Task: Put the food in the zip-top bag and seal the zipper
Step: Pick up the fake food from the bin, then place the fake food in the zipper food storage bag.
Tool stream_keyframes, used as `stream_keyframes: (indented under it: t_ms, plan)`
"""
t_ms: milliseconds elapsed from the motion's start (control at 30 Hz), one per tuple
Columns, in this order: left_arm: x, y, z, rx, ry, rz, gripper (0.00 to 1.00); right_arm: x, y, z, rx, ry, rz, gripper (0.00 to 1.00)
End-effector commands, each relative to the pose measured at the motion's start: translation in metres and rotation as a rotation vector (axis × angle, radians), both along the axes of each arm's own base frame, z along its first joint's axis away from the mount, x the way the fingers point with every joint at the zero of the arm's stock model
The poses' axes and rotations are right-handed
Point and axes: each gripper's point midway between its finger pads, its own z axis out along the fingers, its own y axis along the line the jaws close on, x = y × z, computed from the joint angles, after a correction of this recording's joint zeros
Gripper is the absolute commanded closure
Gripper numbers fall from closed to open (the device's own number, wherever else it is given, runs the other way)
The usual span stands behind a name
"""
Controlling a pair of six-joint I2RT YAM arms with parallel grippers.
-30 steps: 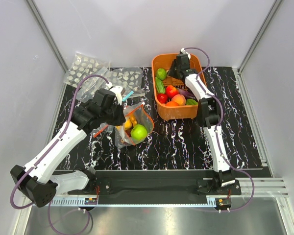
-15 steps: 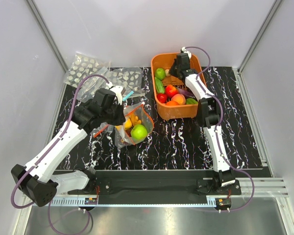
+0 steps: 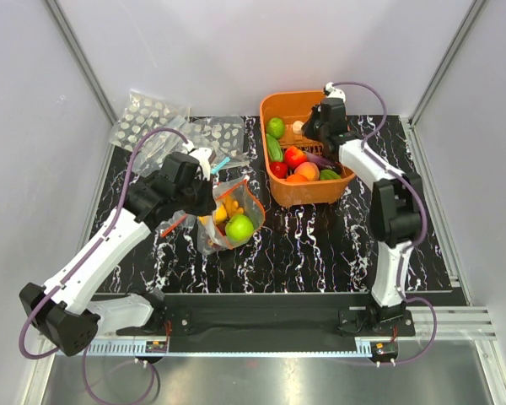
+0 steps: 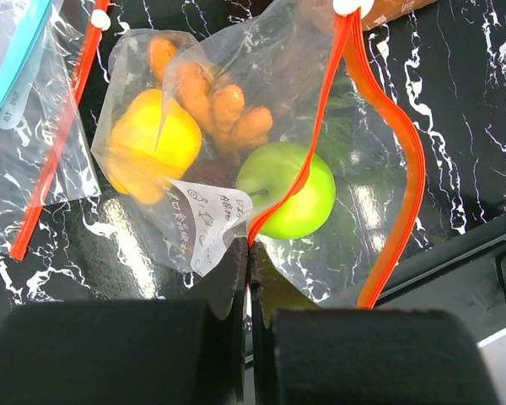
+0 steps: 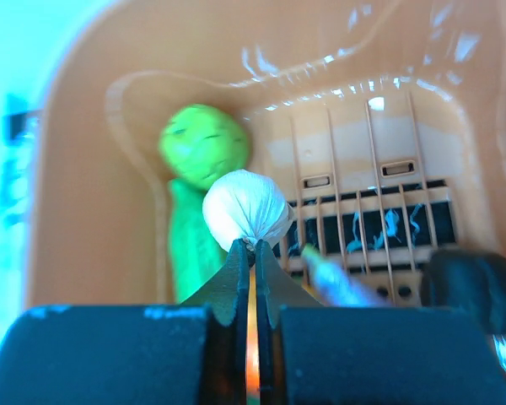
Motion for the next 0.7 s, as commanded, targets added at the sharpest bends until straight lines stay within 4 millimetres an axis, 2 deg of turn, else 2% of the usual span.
stream_keyframes:
  t_ms: [0, 33, 67, 100, 167, 200, 233, 267, 300, 333, 367, 400, 433, 500, 533, 567, 600, 667]
  plan:
    - [0.002, 0.004, 0.013, -0.011, -0.056, -0.001, 1.00, -0.029, 0.008, 0.089, 0.008, -0.210, 0.050, 1.00]
    - [0.001, 0.005, 0.013, -0.010, -0.055, 0.000, 1.00, -0.037, 0.008, 0.092, 0.005, -0.214, 0.060, 1.00]
    - [0.000, 0.005, 0.013, -0.010, -0.055, -0.001, 1.00, -0.050, 0.007, 0.079, -0.008, -0.186, 0.062, 1.00]
    - [-0.001, 0.005, 0.013, -0.011, -0.056, -0.001, 1.00, -0.066, 0.014, 0.101, -0.008, -0.226, 0.087, 1.00]
    - [-0.003, 0.005, 0.014, -0.021, -0.055, -0.006, 1.00, -0.088, 0.025, 0.107, -0.019, -0.238, 0.132, 1.00]
    - [-0.003, 0.004, 0.016, -0.029, -0.059, -0.005, 1.00, -0.110, 0.037, 0.115, -0.029, -0.254, 0.178, 1.00]
    - [-0.004, 0.003, 0.016, -0.035, -0.059, -0.009, 1.00, -0.122, 0.045, 0.119, -0.035, -0.264, 0.202, 1.00]
    - [-0.004, 0.002, 0.018, -0.040, -0.063, -0.012, 1.00, -0.136, 0.049, 0.114, -0.049, -0.254, 0.221, 1.00]
    - [-0.004, 0.002, 0.019, -0.042, -0.061, -0.012, 1.00, -0.151, 0.053, 0.132, -0.044, -0.290, 0.240, 1.00]
    - [-0.004, 0.002, 0.020, -0.042, -0.061, -0.015, 1.00, -0.168, 0.069, 0.136, -0.036, -0.298, 0.287, 1.00]
    - [-0.004, 0.002, 0.021, -0.041, -0.060, -0.013, 1.00, -0.181, 0.074, 0.130, -0.037, -0.282, 0.312, 1.00]
    - [-0.004, 0.003, 0.020, -0.039, -0.060, -0.013, 1.00, -0.197, 0.079, 0.143, -0.017, -0.305, 0.335, 1.00]
    - [-0.004, 0.003, 0.021, -0.040, -0.063, -0.011, 1.00, -0.212, 0.091, 0.146, -0.004, -0.309, 0.374, 1.00]
    - [-0.005, 0.003, 0.021, -0.043, -0.063, -0.009, 1.00, -0.237, 0.099, 0.144, 0.001, -0.290, 0.413, 1.00]
    - [-0.005, 0.003, 0.020, -0.045, -0.062, -0.009, 1.00, -0.254, 0.112, 0.143, 0.006, -0.281, 0.459, 1.00]
    - [-0.006, 0.003, 0.020, -0.048, -0.062, -0.009, 1.00, -0.264, 0.117, 0.140, 0.006, -0.277, 0.481, 1.00]
    - [-0.006, 0.003, 0.020, -0.050, -0.060, -0.010, 1.00, -0.275, 0.120, 0.146, 0.021, -0.288, 0.494, 1.00]
    - [-0.007, 0.002, 0.019, -0.055, -0.055, -0.013, 1.00, -0.299, 0.133, 0.140, 0.031, -0.277, 0.552, 1.00]
